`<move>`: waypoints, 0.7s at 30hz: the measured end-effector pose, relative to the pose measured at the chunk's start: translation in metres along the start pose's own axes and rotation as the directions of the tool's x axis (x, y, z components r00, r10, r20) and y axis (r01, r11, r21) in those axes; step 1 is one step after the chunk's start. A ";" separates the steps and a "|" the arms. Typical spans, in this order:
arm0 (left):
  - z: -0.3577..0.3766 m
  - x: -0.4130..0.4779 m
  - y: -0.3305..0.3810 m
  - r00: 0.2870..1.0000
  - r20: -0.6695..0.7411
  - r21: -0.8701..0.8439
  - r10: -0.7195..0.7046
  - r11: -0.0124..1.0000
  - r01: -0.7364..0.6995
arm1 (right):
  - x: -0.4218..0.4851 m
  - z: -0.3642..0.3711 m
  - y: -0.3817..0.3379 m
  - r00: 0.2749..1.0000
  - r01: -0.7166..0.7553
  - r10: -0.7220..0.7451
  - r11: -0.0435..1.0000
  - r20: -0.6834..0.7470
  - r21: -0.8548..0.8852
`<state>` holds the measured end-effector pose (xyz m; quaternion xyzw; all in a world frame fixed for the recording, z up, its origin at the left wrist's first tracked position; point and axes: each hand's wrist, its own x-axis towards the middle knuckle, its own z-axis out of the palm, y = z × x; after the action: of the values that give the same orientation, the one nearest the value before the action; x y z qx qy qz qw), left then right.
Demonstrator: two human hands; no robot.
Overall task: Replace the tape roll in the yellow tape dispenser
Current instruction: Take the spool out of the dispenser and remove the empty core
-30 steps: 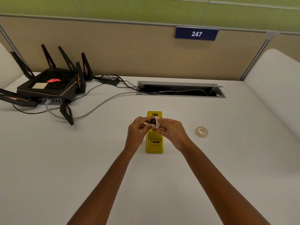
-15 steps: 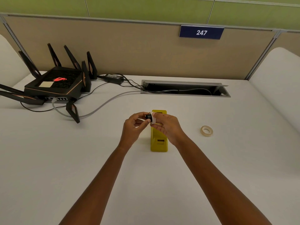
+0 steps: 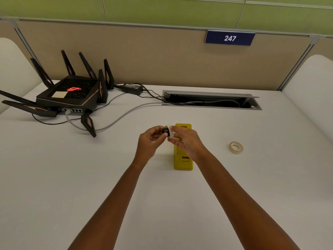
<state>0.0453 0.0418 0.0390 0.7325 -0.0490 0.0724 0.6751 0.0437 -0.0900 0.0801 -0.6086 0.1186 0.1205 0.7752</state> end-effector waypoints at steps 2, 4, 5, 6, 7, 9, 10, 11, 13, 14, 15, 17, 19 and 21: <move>0.000 -0.001 0.001 1.000 0.013 0.012 0.015 1.000 -0.015 | 0.001 0.001 -0.001 0.999 -0.027 0.027 1.000 -0.021 -0.001; 0.001 -0.001 0.002 1.000 0.017 0.012 0.019 1.000 -0.019 | 0.000 0.000 -0.003 0.999 -0.042 0.042 0.999 -0.034 -0.014; 0.001 -0.001 0.002 1.000 0.016 0.009 0.016 1.000 -0.017 | -0.001 -0.001 -0.003 0.999 -0.041 0.040 0.999 -0.032 -0.026; 0.001 -0.001 0.002 1.000 0.014 0.003 0.013 1.000 -0.013 | -0.002 -0.002 -0.004 0.999 -0.030 0.030 0.999 -0.021 -0.040; 0.001 -0.001 0.003 1.000 0.012 -0.002 0.011 1.000 -0.011 | -0.003 -0.003 -0.005 1.000 -0.011 0.011 0.998 -0.005 -0.057; 0.002 -0.001 0.004 1.000 0.008 -0.015 0.006 1.000 -0.005 | -0.004 -0.005 -0.005 0.999 0.033 -0.030 0.996 0.030 -0.086; 0.002 -0.001 0.005 1.000 0.008 -0.024 0.000 1.000 0.000 | -0.005 -0.006 -0.005 0.998 0.047 -0.043 0.994 0.040 -0.101; 0.002 -0.001 0.005 1.000 0.007 -0.035 -0.006 0.999 0.006 | -0.005 -0.006 -0.005 0.998 0.053 -0.048 0.992 0.047 -0.115; 0.002 -0.002 0.006 1.000 0.002 -0.058 -0.017 0.998 0.017 | -0.006 -0.007 -0.006 0.997 0.061 -0.053 0.988 0.062 -0.139; 0.002 -0.003 0.006 1.000 -0.001 -0.069 -0.024 0.997 0.024 | -0.007 -0.007 -0.006 0.996 0.066 -0.056 0.987 0.069 -0.148; 0.002 -0.003 0.006 0.999 -0.003 -0.078 -0.033 0.996 0.033 | -0.008 -0.007 -0.006 0.995 0.070 -0.059 0.985 0.078 -0.155; 0.002 -0.005 0.006 0.999 0.002 -0.090 -0.050 0.995 0.050 | -0.009 -0.007 -0.006 0.993 0.074 -0.059 0.984 0.099 -0.162; 0.001 -0.005 0.005 0.998 0.013 -0.098 -0.064 0.993 0.065 | -0.010 -0.007 -0.007 0.991 0.076 -0.056 0.983 0.120 -0.166; 0.001 -0.005 0.005 0.997 0.016 -0.102 -0.070 0.992 0.071 | -0.010 -0.007 -0.007 0.990 0.077 -0.055 0.983 0.127 -0.168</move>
<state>0.0393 0.0404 0.0429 0.6986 -0.0308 0.0412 0.7137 0.0357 -0.0988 0.0879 -0.6684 0.0398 0.1415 0.7291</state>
